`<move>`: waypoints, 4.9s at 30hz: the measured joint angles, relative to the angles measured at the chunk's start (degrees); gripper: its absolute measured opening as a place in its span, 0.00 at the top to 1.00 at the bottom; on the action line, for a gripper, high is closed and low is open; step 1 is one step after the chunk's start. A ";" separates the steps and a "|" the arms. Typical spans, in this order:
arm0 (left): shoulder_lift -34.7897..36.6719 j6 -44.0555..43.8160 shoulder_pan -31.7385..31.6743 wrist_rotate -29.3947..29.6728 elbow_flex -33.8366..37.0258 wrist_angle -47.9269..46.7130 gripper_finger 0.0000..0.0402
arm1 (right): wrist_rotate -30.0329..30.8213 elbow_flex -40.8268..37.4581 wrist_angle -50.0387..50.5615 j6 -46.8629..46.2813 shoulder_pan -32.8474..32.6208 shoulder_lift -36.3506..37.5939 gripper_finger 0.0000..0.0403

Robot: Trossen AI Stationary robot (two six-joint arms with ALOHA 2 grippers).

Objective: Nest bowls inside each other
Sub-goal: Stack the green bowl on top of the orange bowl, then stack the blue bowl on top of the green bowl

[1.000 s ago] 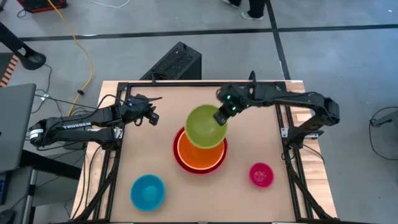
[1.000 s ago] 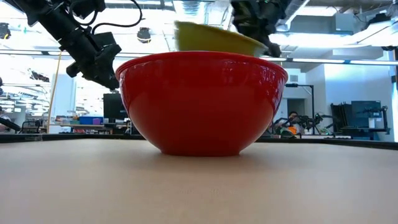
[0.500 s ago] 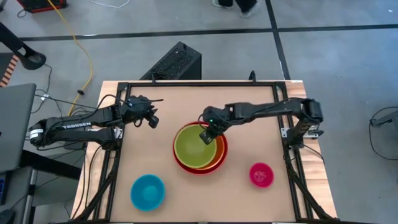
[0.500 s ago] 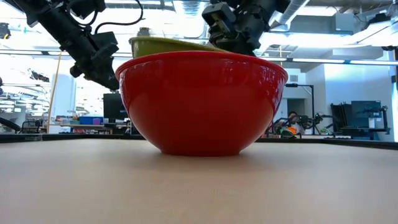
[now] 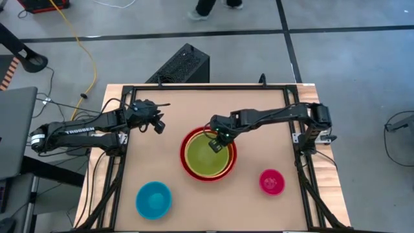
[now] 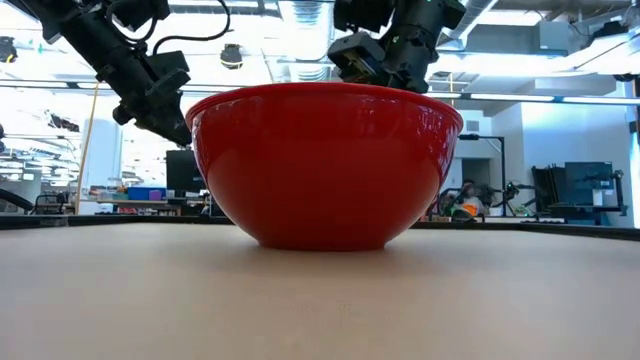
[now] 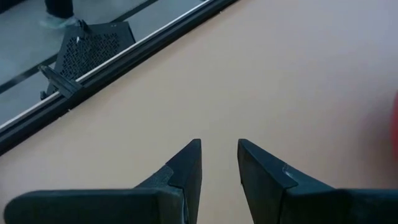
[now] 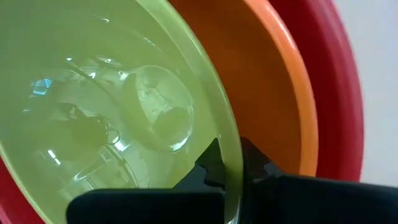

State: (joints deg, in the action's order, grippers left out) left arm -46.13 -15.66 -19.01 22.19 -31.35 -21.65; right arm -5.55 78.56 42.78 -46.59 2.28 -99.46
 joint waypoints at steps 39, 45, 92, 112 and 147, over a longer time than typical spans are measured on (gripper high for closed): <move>0.00 -0.61 -0.01 -0.39 0.00 0.11 0.77 | -5.37 5.22 3.15 2.27 4.09 -0.17 0.57; 0.00 -0.70 -0.02 -0.92 0.00 0.11 0.77 | -5.39 12.21 8.41 5.88 4.26 -0.13 0.58; -20.51 -21.03 53.22 -24.78 -0.02 2.98 0.77 | 1.14 22.40 13.49 21.62 -23.86 -0.15 0.59; -19.08 -16.38 48.35 -24.98 -15.64 -9.94 0.99 | 1.12 22.40 10.29 24.17 -17.88 -0.15 0.59; -20.47 -22.67 29.17 17.11 -41.27 -28.87 0.99 | 20.56 22.40 -5.23 9.02 -4.33 -0.19 0.59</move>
State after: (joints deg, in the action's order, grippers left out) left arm -66.60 -38.33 10.17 39.30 -72.62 -50.52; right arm 15.01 100.97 37.55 -37.57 -2.04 -99.66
